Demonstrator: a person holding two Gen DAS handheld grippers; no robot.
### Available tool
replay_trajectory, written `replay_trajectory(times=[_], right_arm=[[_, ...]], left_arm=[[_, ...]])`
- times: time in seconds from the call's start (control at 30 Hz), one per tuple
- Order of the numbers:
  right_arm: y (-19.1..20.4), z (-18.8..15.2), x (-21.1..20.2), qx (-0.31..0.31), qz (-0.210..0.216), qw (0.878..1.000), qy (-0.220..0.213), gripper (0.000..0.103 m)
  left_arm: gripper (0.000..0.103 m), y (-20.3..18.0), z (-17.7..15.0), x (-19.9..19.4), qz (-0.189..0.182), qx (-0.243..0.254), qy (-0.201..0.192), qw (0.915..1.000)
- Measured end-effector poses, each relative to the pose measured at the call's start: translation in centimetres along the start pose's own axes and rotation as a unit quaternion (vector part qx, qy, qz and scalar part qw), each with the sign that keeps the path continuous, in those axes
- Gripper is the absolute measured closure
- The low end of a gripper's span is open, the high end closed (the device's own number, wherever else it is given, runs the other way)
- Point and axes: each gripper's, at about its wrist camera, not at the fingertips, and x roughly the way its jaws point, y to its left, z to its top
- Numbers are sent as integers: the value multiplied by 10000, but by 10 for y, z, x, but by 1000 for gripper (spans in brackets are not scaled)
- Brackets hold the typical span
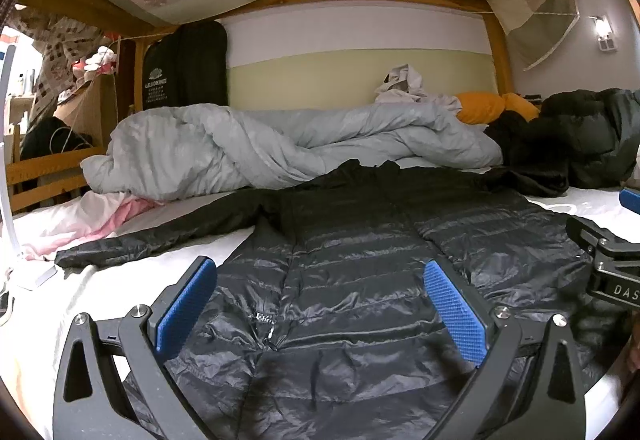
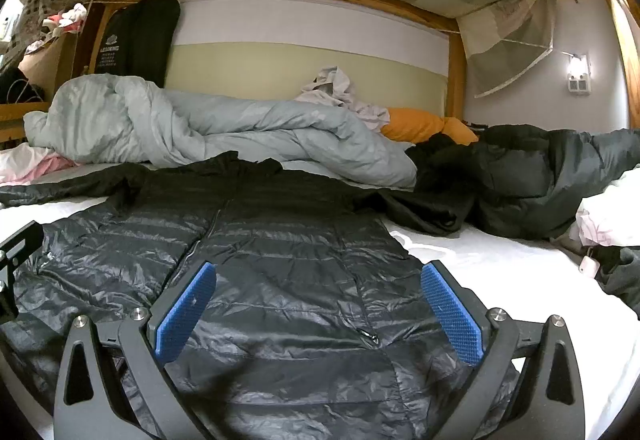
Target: Fold large clothes
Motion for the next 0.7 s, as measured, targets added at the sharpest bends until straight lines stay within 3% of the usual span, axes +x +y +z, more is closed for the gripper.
replay_trajectory(times=[0.7], right_arm=[[2,0,0,-44,-3,10000,18,0]], left_arm=[[0,2,-1,2,3,-11,9,10000]])
